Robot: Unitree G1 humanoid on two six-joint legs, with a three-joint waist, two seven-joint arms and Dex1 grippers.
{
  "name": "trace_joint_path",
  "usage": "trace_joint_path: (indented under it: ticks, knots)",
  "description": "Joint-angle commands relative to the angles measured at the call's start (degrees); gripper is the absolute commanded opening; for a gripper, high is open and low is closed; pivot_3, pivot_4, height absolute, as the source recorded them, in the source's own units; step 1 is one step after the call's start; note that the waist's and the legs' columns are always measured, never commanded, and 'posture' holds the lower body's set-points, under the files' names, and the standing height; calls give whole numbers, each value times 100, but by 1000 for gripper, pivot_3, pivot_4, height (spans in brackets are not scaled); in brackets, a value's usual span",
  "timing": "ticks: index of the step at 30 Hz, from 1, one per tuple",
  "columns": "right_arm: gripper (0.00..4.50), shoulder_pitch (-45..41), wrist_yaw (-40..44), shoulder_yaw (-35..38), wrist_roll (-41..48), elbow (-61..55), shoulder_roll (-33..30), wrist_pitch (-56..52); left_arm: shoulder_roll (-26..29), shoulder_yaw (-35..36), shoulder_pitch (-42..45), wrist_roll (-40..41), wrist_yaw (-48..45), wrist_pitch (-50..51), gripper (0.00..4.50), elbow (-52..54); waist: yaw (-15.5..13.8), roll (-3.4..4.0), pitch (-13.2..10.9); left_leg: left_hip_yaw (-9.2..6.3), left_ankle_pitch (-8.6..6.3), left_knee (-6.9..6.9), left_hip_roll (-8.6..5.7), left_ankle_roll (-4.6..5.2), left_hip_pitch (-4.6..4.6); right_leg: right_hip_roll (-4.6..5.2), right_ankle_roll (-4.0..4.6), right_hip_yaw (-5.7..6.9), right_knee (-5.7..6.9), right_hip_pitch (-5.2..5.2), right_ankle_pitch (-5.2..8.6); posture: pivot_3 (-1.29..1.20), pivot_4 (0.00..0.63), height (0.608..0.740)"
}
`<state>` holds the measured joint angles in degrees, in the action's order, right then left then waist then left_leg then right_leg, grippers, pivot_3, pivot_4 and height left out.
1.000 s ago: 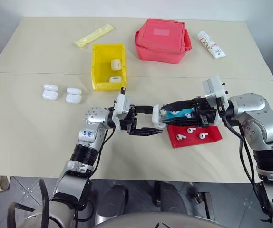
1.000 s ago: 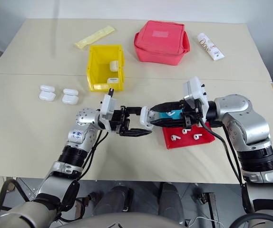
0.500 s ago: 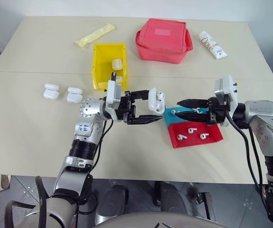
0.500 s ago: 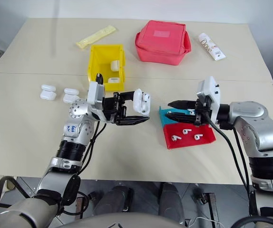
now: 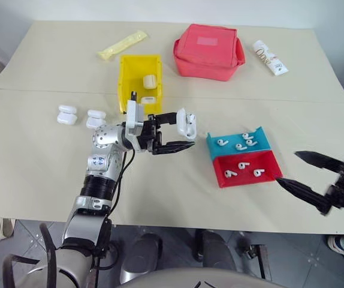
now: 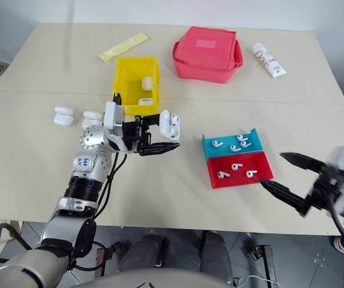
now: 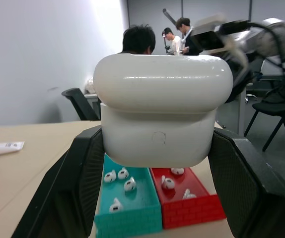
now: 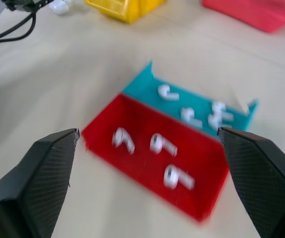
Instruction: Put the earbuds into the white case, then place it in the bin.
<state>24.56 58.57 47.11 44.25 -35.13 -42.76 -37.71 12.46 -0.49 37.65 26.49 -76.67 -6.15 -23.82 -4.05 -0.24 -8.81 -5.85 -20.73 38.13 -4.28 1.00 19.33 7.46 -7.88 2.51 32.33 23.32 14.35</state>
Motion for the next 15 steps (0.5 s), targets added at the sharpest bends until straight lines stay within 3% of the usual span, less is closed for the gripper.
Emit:
trace_joint_path:
  ticks: [1, 5, 9, 12, 15]
  knots:
    - [4476, 363, 85, 531, 196, -288, 122, 213, 41, 77, 96, 46, -80, -119, 2772, -24, 3, 0, 0, 2, -1, 0, 0, 2, -2, 0, 0, -3, -5, -1, 0, 0, 150, 740]
    - [4476, 513, -24, 577, 215, -270, 79, 278, 35, 74, 110, 41, -103, -129, 2772, -51, 4, 0, 0, 4, -3, -2, 2, 4, -5, -2, 0, -5, -15, -2, 0, 0, 150, 740]
    - [4476, 58, -313, 104, 151, -159, -348, 69, 0, 69, 101, 44, -65, -144, 2772, -9, 13, 1, 0, 4, -3, -1, 1, 5, -6, -1, -1, -8, -16, -2, 0, 0, 150, 740]
    - [4476, -636, -535, -559, 115, 57, -841, -180, -18, 74, 69, 34, -6, -168, 2772, 45, 37, 1, 0, 4, -2, -2, 2, 4, -6, -1, -1, -7, -17, -2, 0, 0, 150, 740]
    - [4476, -1883, -879, -1894, -343, 650, -1377, -471, -26, 84, -2, 34, 69, -189, 2772, 131, 86, 0, -1, 2, -1, -4, 4, 3, -6, -3, -1, -4, -20, -1, 0, 0, 150, 740]
